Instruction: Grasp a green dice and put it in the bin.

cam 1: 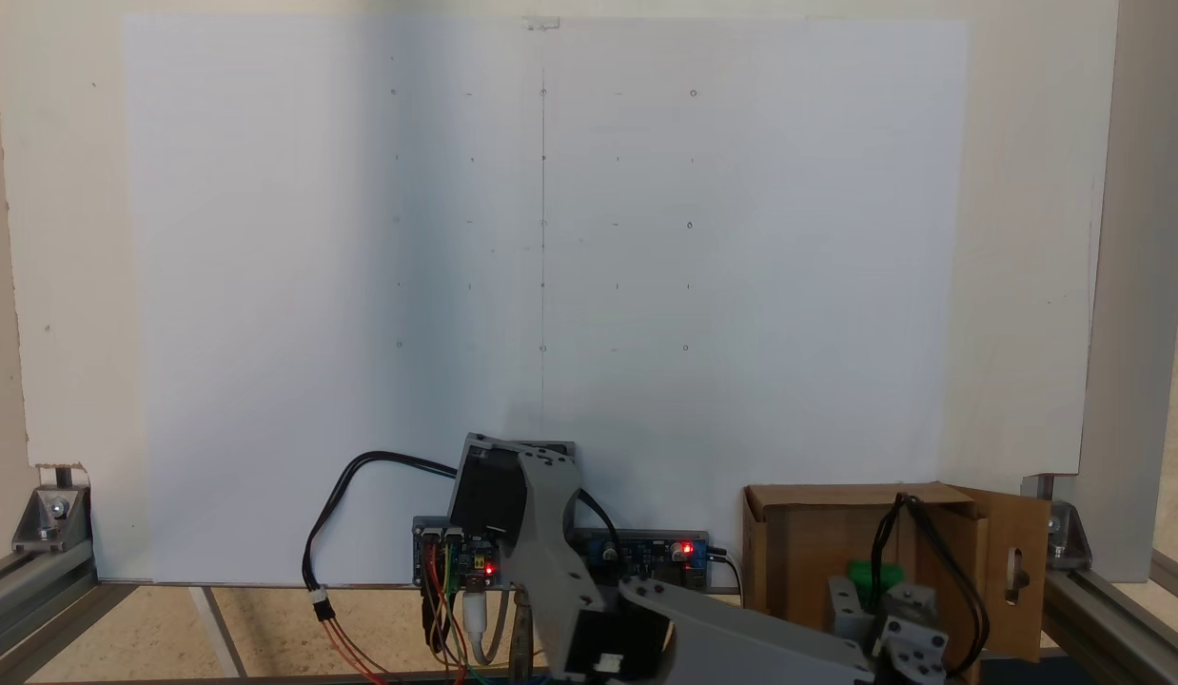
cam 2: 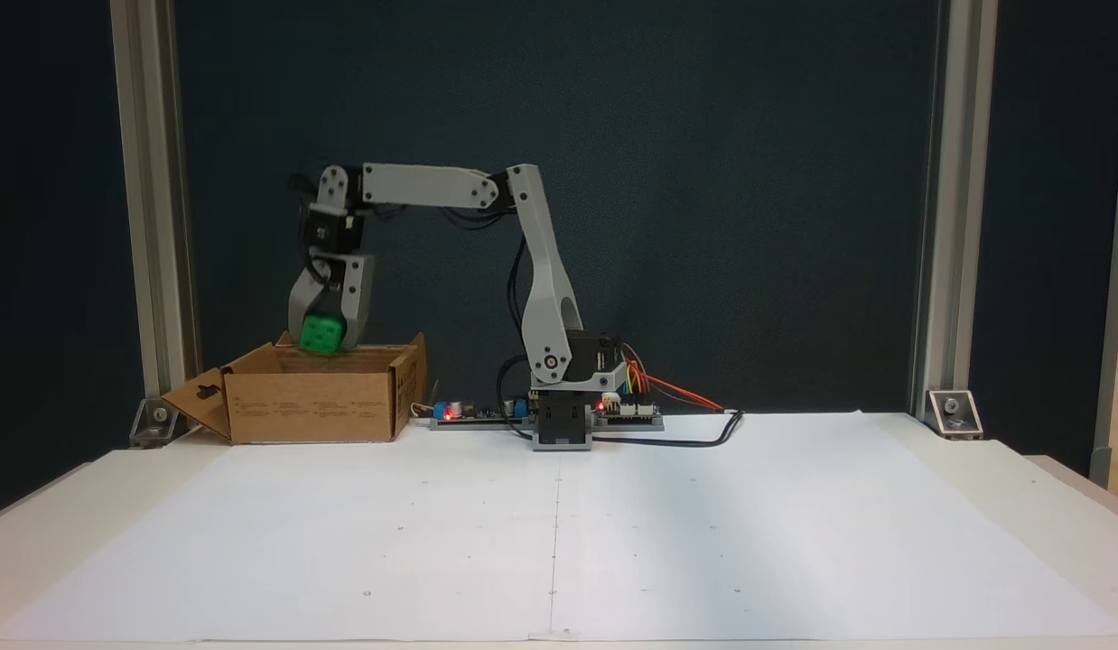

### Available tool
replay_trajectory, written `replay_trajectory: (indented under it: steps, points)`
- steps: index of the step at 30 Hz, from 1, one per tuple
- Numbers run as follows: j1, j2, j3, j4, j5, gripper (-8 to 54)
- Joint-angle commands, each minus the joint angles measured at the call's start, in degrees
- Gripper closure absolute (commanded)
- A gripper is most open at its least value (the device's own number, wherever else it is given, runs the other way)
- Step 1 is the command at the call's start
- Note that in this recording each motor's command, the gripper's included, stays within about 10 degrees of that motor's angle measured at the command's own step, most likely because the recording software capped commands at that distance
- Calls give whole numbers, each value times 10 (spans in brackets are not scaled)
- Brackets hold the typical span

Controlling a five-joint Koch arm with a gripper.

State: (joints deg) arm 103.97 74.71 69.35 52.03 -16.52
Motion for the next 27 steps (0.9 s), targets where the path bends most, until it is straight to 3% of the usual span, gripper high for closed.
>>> replay_trajectory:
  steps: [1,2,4,7,11,14,18,23,27]
  points:
    - [8,4,-29,-11,-62,341]
    - [9,0,-29,-10,-77,318]
    - [4,-10,-28,-10,-87,144]
    - [4,-11,-26,-7,-87,48]
    - [10,-10,-27,-14,-73,45]
    - [10,3,-29,-47,46,44]
    - [-26,86,-35,-66,131,44]
    - [-192,192,-35,-54,264,18]
    - [-353,255,-33,-55,264,11]
